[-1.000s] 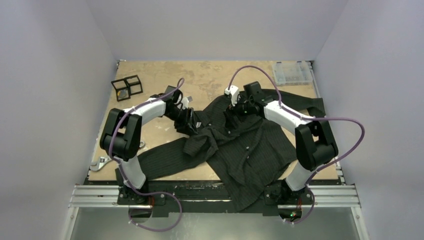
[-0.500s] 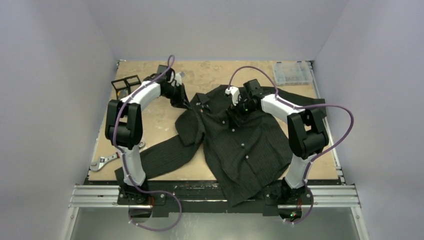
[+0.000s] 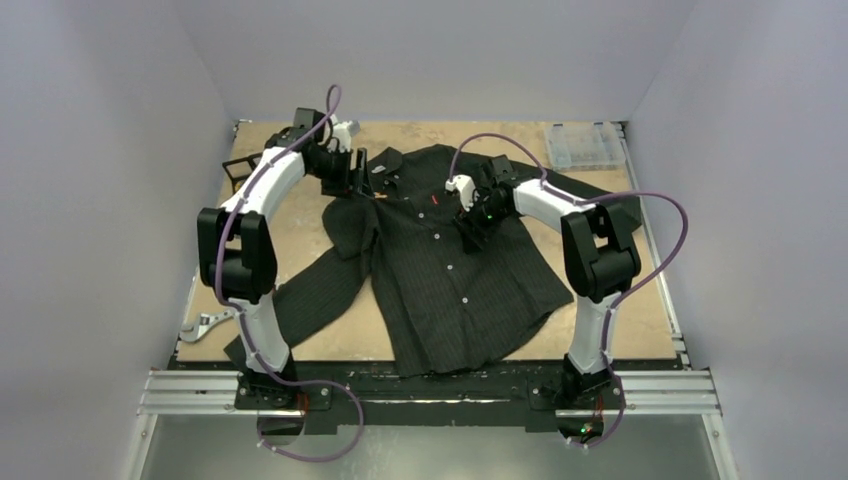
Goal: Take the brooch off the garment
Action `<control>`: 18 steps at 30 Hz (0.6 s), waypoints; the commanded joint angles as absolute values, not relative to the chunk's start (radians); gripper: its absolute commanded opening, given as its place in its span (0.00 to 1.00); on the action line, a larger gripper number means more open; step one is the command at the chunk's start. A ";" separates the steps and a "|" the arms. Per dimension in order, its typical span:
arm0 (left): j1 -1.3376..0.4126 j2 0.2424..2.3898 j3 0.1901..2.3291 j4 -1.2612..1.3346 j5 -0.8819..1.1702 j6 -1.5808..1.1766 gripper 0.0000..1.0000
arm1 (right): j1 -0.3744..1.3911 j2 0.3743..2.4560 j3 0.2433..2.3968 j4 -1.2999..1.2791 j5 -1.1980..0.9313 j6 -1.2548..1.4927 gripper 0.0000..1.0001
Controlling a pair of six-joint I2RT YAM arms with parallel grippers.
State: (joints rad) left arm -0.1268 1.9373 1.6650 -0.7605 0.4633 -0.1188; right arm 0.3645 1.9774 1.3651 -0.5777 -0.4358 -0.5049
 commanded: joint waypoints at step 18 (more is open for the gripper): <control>-0.172 1.825 1.282 -1.090 0.459 0.042 0.35 | 0.202 1.885 1.267 -1.003 -0.362 -0.882 0.55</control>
